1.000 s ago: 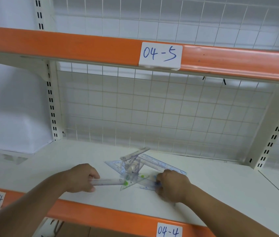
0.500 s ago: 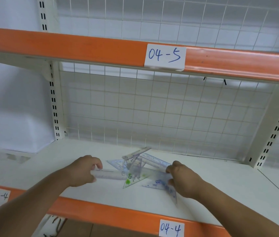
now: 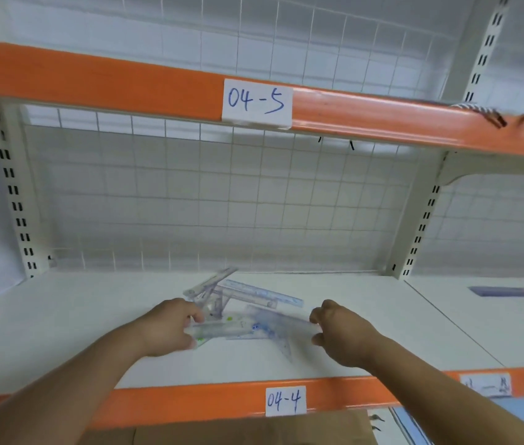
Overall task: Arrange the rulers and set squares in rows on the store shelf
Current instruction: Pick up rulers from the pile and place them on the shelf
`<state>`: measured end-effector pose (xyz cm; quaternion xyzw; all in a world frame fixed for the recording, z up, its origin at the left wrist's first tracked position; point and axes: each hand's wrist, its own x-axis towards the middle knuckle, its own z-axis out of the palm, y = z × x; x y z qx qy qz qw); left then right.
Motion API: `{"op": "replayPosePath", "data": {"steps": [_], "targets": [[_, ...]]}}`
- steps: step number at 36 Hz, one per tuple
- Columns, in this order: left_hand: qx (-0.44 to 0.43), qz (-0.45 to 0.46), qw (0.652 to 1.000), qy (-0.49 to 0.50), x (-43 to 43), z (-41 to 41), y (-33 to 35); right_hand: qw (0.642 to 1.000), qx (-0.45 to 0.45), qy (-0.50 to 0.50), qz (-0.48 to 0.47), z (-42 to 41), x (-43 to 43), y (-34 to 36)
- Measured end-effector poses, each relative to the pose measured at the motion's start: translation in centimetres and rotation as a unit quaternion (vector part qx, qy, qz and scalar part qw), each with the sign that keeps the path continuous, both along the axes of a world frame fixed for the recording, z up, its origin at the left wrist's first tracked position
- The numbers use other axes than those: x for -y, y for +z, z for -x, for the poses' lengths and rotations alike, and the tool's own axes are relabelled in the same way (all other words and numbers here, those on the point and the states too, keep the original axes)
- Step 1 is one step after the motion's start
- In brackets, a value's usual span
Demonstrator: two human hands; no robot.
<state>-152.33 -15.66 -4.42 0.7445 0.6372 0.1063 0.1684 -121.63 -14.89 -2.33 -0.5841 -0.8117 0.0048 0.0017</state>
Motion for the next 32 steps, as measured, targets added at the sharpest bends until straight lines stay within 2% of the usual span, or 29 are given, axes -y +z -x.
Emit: {"op": "replayPosePath", "data": {"steps": [11,18,32], "targets": [[-0.04,-0.007,0.997,-0.065,-0.5,-5.7,0.7,0.998,-0.02,-0.067,-0.005,-4.9,2.9,-0.1],[-0.032,-0.011,0.995,-0.089,-0.5,-10.5,1.5,0.995,-0.023,-0.099,-0.009,-9.2,4.4,0.0],[-0.035,-0.05,0.99,-0.127,1.6,-27.2,2.6,0.992,-0.007,-0.124,-0.027,-25.9,7.5,1.5]]}}
